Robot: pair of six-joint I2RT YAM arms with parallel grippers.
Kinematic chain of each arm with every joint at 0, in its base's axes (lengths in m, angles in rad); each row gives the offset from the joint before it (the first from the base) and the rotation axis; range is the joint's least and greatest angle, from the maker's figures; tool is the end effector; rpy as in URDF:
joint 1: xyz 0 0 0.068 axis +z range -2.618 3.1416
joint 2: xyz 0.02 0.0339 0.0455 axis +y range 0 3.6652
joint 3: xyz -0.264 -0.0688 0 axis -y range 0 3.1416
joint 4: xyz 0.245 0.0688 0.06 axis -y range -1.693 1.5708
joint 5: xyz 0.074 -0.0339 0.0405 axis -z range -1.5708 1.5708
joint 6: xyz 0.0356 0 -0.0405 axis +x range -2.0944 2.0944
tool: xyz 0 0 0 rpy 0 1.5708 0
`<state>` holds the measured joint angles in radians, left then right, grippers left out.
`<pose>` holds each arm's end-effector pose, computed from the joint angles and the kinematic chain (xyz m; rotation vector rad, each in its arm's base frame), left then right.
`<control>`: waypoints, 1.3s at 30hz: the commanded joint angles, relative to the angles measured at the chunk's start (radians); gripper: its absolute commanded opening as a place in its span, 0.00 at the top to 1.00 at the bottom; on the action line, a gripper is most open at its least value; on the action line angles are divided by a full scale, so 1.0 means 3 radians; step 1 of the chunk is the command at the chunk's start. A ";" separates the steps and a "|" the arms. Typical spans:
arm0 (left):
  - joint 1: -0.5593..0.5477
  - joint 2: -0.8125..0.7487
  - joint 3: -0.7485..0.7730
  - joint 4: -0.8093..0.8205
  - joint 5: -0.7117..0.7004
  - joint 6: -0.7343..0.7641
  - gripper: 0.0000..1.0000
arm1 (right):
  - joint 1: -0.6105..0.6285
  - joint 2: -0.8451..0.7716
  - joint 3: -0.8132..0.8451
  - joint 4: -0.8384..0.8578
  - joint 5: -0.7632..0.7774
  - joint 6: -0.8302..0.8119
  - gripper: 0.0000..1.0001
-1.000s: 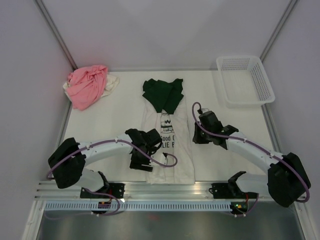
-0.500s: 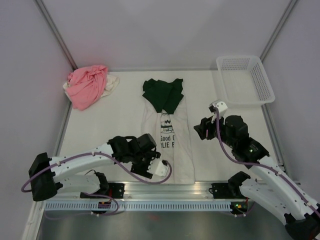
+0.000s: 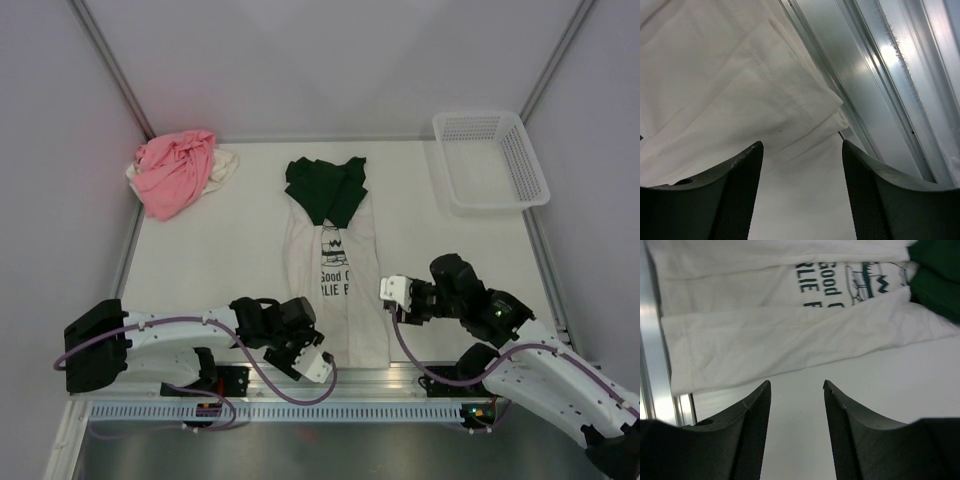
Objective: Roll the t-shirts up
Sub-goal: Roll the tshirt
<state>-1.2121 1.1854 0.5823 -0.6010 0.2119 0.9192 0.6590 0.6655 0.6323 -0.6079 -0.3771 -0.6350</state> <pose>0.0616 -0.1858 0.1670 2.4654 1.3006 -0.3686 0.1066 0.0992 0.2643 -1.4823 1.6155 0.4296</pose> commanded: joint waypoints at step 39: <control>-0.0009 0.0057 -0.0091 0.0398 0.0225 0.0383 0.98 | 0.2390 0.0942 -0.0589 0.0144 0.0919 -0.0834 1.00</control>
<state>-1.2243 1.1908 0.5213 -0.4931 0.3634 1.0409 1.3708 0.9733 0.4274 -0.5945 -0.1352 -0.9291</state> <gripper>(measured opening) 0.044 0.011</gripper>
